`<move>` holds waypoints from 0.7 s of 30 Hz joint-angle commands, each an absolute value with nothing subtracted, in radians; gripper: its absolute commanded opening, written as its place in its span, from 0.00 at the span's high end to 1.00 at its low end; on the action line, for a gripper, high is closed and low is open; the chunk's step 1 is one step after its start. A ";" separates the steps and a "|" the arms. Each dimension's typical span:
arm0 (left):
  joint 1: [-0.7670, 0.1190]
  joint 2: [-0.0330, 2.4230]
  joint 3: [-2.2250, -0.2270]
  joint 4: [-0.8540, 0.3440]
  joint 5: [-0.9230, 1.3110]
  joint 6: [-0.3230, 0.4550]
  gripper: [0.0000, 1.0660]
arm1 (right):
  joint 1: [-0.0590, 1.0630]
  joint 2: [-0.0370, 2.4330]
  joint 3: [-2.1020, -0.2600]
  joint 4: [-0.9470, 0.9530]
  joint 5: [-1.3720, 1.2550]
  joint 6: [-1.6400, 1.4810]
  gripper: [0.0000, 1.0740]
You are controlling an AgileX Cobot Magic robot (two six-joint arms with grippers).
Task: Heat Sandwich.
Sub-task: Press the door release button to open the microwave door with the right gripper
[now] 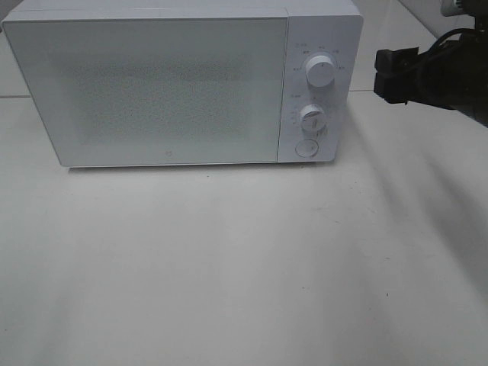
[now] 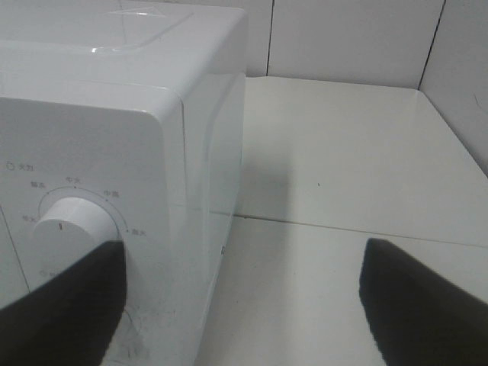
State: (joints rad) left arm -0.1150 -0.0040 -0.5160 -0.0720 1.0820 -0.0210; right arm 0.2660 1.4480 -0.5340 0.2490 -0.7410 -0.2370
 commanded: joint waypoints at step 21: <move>-0.114 -0.010 -0.515 -0.079 1.072 -0.018 0.08 | 0.558 1.650 -0.541 0.559 -1.008 -0.279 0.29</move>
